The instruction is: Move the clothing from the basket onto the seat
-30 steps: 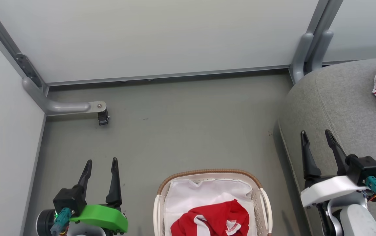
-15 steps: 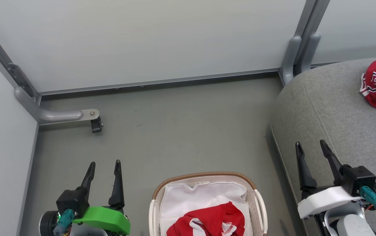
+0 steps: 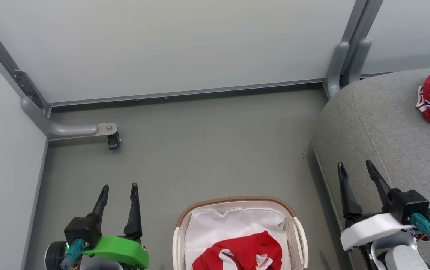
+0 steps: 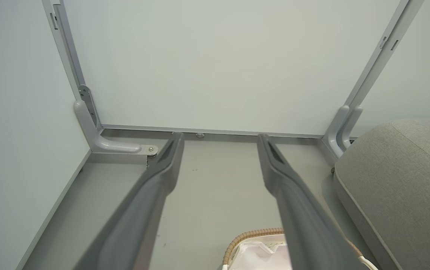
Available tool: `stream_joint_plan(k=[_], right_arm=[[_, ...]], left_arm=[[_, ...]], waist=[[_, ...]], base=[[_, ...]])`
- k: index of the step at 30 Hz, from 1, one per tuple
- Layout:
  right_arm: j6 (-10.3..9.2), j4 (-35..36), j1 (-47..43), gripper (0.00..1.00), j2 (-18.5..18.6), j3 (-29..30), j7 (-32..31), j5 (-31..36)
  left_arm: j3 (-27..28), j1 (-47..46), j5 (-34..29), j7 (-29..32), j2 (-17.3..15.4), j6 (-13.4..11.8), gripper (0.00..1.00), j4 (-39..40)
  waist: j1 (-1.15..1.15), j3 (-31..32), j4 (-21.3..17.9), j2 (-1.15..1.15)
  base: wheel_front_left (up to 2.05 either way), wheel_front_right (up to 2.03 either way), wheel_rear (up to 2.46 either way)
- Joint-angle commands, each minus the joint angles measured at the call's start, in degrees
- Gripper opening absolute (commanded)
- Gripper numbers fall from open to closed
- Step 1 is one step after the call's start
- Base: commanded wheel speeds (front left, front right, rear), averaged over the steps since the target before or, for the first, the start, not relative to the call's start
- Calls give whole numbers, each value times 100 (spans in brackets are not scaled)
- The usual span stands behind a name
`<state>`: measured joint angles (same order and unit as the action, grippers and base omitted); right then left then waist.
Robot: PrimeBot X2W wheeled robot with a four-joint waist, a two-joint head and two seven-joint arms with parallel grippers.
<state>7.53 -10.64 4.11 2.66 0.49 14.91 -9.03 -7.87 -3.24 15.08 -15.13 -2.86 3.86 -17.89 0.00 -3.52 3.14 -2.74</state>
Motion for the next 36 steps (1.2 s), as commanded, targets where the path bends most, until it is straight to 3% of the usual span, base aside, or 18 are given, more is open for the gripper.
stream_joint_plan(k=[1,15,22,26,36], right_arm=[[-8,-14,1,100,17,8,17,-9],[-8,31,32,100,17,-32,17,27],[-8,191,246,100,18,99,17,79],[-8,410,528,100,17,253,17,179],[-8,1187,1527,100,17,379,17,329]], left_arm=[[1,-66,-1,-3,-6,15,100,12],[15,-64,33,-2,-6,-25,100,65],[-181,-414,-256,-2,-6,84,100,35],[-631,-917,-446,0,-5,198,100,-281],[-2284,-2710,-645,158,-19,362,100,-2298]], waist=[[0,-5,15,0],[0,-42,46,0],[0,-460,-40,0],[0,-973,-165,0],[0,-2637,-784,0]], base=[[0,0,0],[0,0,0],[0,0,0],[0,0,0],[0,0,0]])
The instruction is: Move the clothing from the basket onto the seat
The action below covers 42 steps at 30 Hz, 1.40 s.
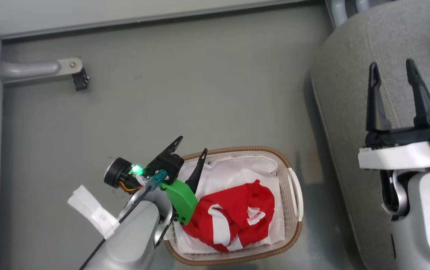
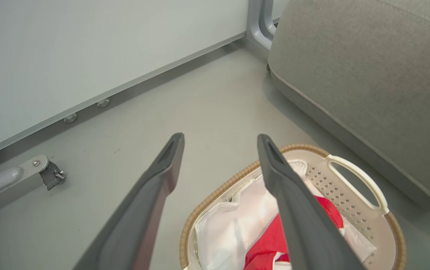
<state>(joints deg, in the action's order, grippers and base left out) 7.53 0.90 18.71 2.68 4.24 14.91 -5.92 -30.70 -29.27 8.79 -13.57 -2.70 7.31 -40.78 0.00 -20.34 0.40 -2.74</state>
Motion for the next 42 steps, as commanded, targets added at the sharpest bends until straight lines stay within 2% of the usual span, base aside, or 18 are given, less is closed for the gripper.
stream_joint_plan(k=[1,8,16,26,35,36,37,38,39,40,42], right_arm=[[-8,130,189,100,15,12,17,8],[-8,614,830,100,9,72,17,-202],[-8,1014,1123,100,10,-74,16,-575],[-8,1052,1206,100,10,-217,17,-975],[-8,1070,1216,100,11,-303,16,-1103],[-8,1071,1215,100,12,-312,16,-1110],[-8,1066,1215,100,12,-318,16,-1116],[-8,1058,1214,100,12,-320,16,-1115],[-8,1047,1213,100,12,-321,16,-1113],[-8,1032,1210,100,12,-321,17,-1106],[-8,997,1194,100,12,-308,17,-1081]], left_arm=[[-128,-279,-11,37,-36,23,100,-222],[-1276,-956,162,571,-63,25,100,-1478],[-2215,-1297,620,871,-235,20,100,-2076],[-2635,-1602,990,912,-455,21,100,-2481],[-2666,-1748,1078,749,-492,-81,100,-2859],[-2659,-1751,1090,731,-487,-89,86,-2900],[-2658,-1751,1092,721,-479,-105,52,-2923],[-2654,-1747,1104,702,-461,-119,37,-2946],[-2652,-1743,1127,685,-445,-122,16,-2960],[-2642,-1733,1147,643,-424,-119,0,-2969],[-2620,-1711,1181,548,-392,-119,0,-2986]], waist=[[0,-1136,-597,0],[0,-1978,-1091,0],[0,-2525,-1538,0],[0,-2786,-1870,0],[0,-2858,-2016,0],[0,-2859,-2025,0],[0,-2856,-2030,0],[0,-2851,-2031,0],[0,-2842,-2030,0],[0,-2824,-2025,0],[0,-2772,-2004,0]], base=[[0,0,0],[0,0,0],[0,0,0],[0,0,0],[0,0,0],[0,0,0],[0,0,0],[0,0,0],[0,0,0],[0,0,0],[0,0,0]])
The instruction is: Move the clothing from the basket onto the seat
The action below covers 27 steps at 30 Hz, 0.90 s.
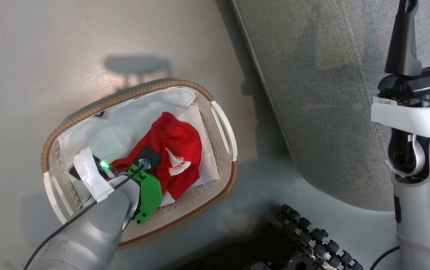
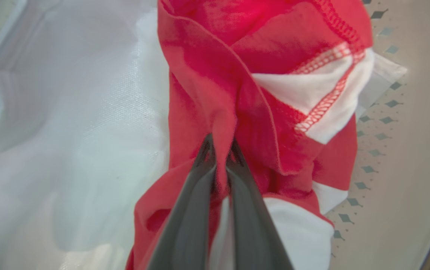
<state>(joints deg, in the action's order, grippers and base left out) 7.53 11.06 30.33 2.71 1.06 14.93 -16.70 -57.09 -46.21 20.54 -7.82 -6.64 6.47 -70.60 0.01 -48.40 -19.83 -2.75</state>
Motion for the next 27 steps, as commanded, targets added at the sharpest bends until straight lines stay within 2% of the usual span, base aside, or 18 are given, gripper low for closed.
stream_joint_plan(k=[1,8,16,20,27], right_arm=[[-8,-31,17,100,9,16,15,15],[-8,-123,-191,100,11,13,15,319],[-8,-375,-579,100,13,21,16,854],[-8,-540,-867,100,14,52,16,1086],[-8,-922,-1361,100,14,78,16,1359]], left_arm=[[35,-4,36,-80,16,-32,0,-6],[122,28,212,-514,147,-44,0,105],[235,139,358,-728,217,14,0,599],[256,164,362,-740,133,52,0,1069],[213,266,220,-740,-237,97,0,2066]], waist=[[-1,62,34,0],[-1,454,259,0],[-1,1238,648,0],[-1,1718,848,0],[-1,2627,1117,0]], base=[[0,0,0],[0,0,0],[0,0,0],[0,0,0],[0,0,0]])
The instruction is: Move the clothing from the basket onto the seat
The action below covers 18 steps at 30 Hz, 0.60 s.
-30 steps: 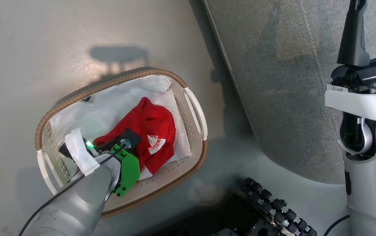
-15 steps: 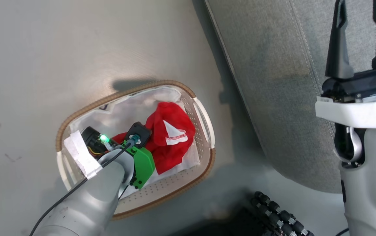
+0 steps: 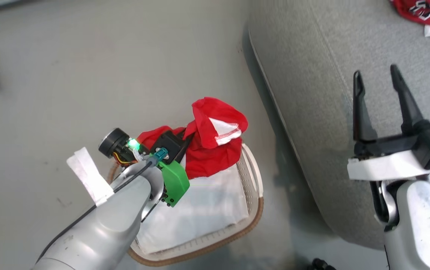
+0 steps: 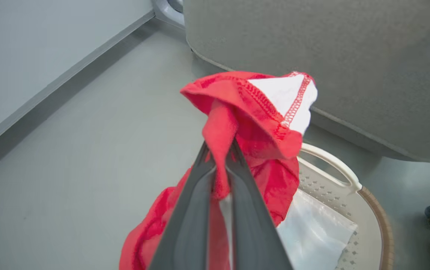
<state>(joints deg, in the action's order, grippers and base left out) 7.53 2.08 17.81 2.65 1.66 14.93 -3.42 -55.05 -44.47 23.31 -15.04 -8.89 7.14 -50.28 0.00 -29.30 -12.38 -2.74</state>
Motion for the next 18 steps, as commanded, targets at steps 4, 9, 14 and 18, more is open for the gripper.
stream_joint_plan(k=[4,9,14,18], right_arm=[[-8,-236,-369,100,19,-14,15,88],[-8,-490,-611,100,19,-112,16,150],[-8,-730,-729,100,19,-232,15,195],[-8,-861,-712,100,18,-368,15,206]], left_arm=[[63,20,-28,-19,-231,29,0,516],[19,-277,-93,-9,-422,39,0,977],[14,-715,-94,94,-597,39,0,1344],[118,-1066,-9,157,-674,41,0,1574]], waist=[[0,1164,480,0],[0,1611,575,0],[0,1982,585,0],[0,2184,571,0]], base=[[0,0,0],[0,0,0],[0,0,0],[0,0,0]])
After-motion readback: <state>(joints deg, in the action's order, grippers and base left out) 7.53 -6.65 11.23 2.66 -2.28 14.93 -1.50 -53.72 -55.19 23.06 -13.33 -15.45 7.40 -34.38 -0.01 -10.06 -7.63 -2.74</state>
